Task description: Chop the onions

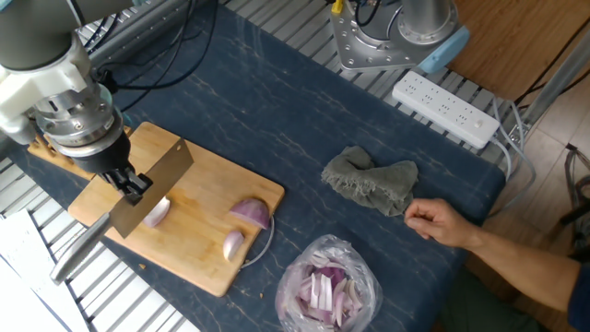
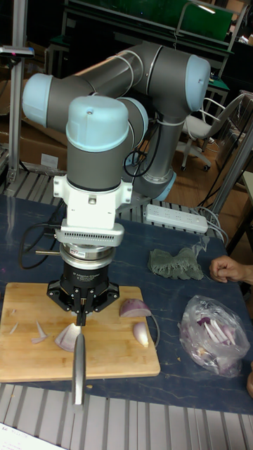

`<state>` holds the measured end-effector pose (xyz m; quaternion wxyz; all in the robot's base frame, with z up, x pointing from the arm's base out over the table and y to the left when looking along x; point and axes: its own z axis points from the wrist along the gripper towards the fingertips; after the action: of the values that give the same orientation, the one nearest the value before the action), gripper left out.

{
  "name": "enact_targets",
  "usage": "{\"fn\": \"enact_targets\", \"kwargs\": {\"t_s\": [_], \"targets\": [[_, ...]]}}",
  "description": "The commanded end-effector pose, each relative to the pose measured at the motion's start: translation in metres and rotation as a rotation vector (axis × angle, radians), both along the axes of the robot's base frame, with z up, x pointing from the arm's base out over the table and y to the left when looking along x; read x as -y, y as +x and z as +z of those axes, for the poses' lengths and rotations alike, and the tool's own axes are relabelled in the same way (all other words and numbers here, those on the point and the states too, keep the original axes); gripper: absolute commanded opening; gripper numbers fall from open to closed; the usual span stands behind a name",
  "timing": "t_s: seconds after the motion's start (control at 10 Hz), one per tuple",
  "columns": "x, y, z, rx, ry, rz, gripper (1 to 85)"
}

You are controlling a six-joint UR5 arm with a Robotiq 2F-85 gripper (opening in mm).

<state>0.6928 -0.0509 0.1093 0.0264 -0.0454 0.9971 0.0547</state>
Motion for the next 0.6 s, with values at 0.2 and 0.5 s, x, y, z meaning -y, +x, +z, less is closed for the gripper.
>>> {"fn": "enact_targets", "kwargs": {"t_s": [0.2,0.5], "targets": [[0.0011,0.0053,-0.0052,0.01,0.017,0.022,1.0],[0.0034,0.0062,-0.0035,0.004,0.027,0.008,1.0]]}}
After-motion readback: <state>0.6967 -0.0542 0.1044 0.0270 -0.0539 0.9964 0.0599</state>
